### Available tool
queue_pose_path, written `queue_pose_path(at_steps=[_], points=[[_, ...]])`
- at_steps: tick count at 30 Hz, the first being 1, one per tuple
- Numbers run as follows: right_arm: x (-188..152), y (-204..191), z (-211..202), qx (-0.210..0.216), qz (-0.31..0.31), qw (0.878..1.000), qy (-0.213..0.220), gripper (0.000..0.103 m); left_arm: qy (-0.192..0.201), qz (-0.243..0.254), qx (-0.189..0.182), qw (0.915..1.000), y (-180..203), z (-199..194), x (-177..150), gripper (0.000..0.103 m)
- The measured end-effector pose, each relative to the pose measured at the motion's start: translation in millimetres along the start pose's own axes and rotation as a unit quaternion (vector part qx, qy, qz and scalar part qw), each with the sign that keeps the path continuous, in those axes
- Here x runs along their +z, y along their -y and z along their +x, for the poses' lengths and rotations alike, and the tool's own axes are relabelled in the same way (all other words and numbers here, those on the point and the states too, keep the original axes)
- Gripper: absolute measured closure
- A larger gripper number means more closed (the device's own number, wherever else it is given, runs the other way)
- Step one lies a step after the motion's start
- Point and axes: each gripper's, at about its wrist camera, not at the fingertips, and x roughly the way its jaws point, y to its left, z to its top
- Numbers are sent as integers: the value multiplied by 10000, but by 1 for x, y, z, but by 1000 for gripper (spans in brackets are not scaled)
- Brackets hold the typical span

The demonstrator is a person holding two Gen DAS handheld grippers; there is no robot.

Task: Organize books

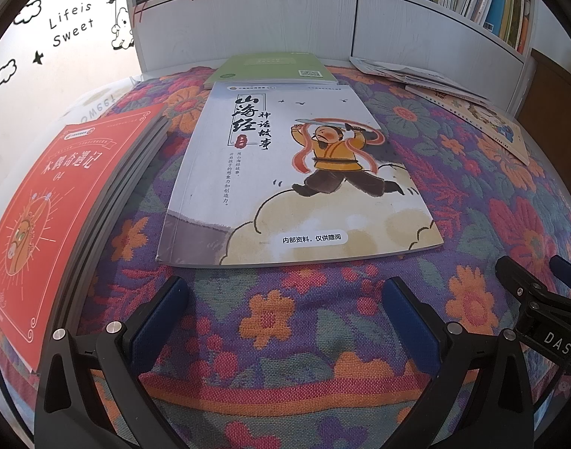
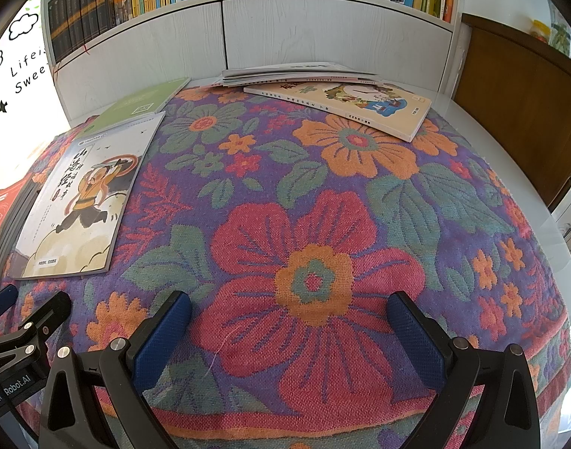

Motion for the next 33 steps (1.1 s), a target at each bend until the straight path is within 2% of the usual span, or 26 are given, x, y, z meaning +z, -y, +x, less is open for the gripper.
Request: queue_pose_path(at_steps=[29, 33], points=[[0, 0, -1, 1, -7, 10000, 0, 0, -1, -27, 8, 10000, -1, 1, 0, 0], [0, 0, -1, 2, -7, 10000, 0, 0, 4, -74, 99, 9999, 1, 0, -1, 0]])
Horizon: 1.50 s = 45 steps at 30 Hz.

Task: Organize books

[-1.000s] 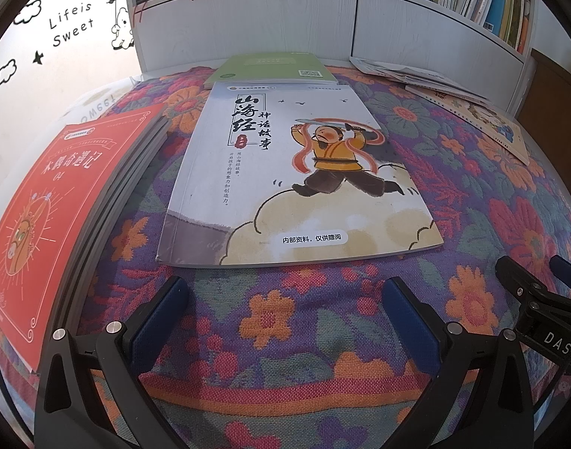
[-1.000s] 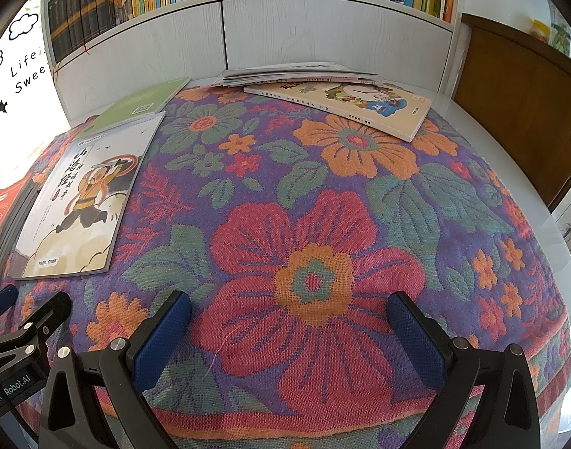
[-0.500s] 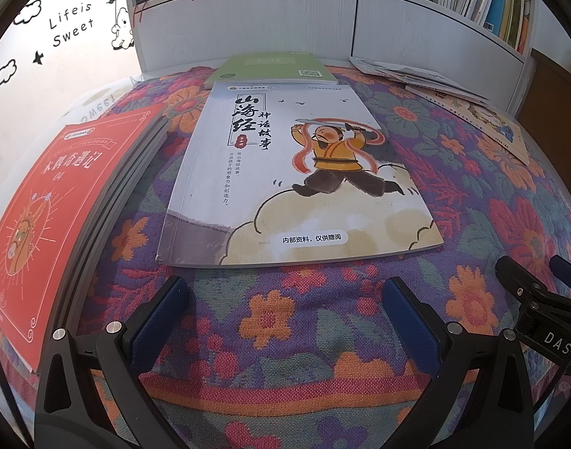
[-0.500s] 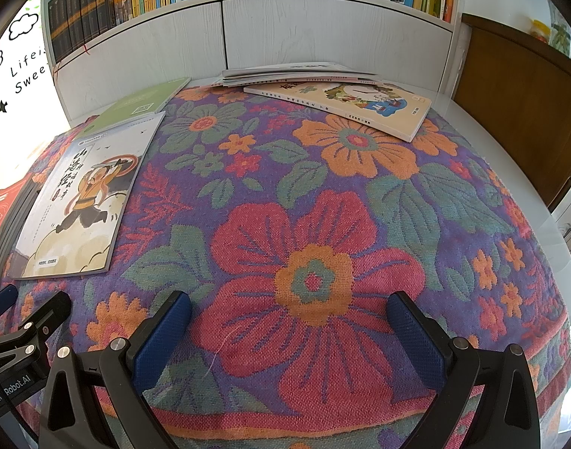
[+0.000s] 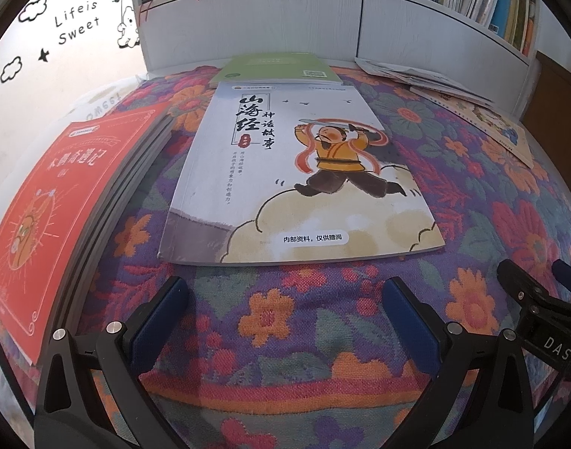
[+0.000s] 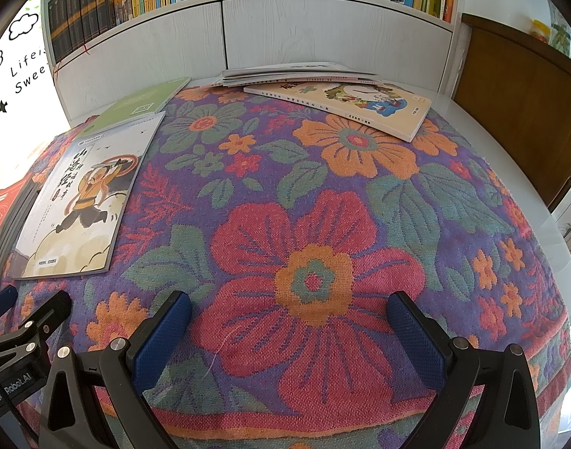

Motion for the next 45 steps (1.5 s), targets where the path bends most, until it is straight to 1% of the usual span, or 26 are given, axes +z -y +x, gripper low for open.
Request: queue_pose_path(at_steps=[2, 4, 5, 6, 7, 9, 10, 12, 13, 15, 18, 21, 24, 27, 29, 33, 35, 37, 40, 43, 45], points=[[0, 0, 0, 0, 0, 10000, 0, 0, -96, 64, -88, 9999, -2, 0, 1, 0], [0, 0, 0, 1, 0, 10000, 0, 0, -233, 292, -281, 9989, -4, -1, 2, 0], [0, 0, 0, 1, -1, 10000, 0, 0, -233, 237, -346, 9988, -7, -1, 2, 0], [0, 0, 0, 0, -2, 10000, 0, 0, -276, 257, -361, 9986, -7, 0, 3, 0], [0, 0, 0, 1, -1, 10000, 0, 0, -376, 406, -348, 9979, -5, 0, 4, 0], [0, 0, 0, -11, 19, 10000, -2, 0, -590, 489, -421, 9962, -5, 1, 8, 0], [0, -1, 0, -28, 4, 10000, 1, 0, -651, 399, -496, 9958, -8, 1, 11, 1], [0, 0, 0, -11, 22, 10000, -7, 0, -595, 128, -650, 9960, -14, -1, 13, 1], [2, -3, 1, -116, 91, 9999, -9, 0, -599, 26, -674, 9959, -17, 0, 14, 1], [3, -4, 2, -212, 191, 9996, -6, 0, -598, -122, -644, 9961, -20, 2, 17, 1], [3, -2, 1, -158, 231, 9996, -5, 0, -559, -209, -638, 9962, -20, 2, 18, 1], [3, -3, 1, -167, 224, 9996, -5, 0, -541, -290, -549, 9966, -25, 0, 19, 1], [3, -3, 1, -163, 226, 9996, -5, 0, -489, -272, -615, 9965, -27, -6, 21, 1], [3, -4, 1, -192, 203, 9996, -4, 0, -370, -204, -362, 9985, -33, -15, 22, 1], [3, -4, 2, -168, 224, 9996, -4, 0, -369, -171, -405, 9984, -38, -15, 24, 1], [2, -1, 1, -147, 241, 9996, -6, 0, -491, -180, -484, 9975, -46, -4, 32, 1], [2, 0, 1, -148, 238, 9996, -4, 0, -552, -124, -582, 9967, -46, 3, 39, 1], [2, 1, 1, -122, 246, 9996, -9, 0, -625, -63, -476, 9969, -47, 9, 44, 1], [2, -1, 1, -155, 235, 9996, -6, 0, -671, -4, -205, 9975, -50, 19, 51, 1], [2, -2, 0, -175, 321, 9993, -11, 0, -713, -48, -210, 9972, -52, 28, 58, 1], [5, -3, 2, -200, 325, 9992, -139, 0, -773, -51, -237, 9967, -51, 32, 62, 1]])
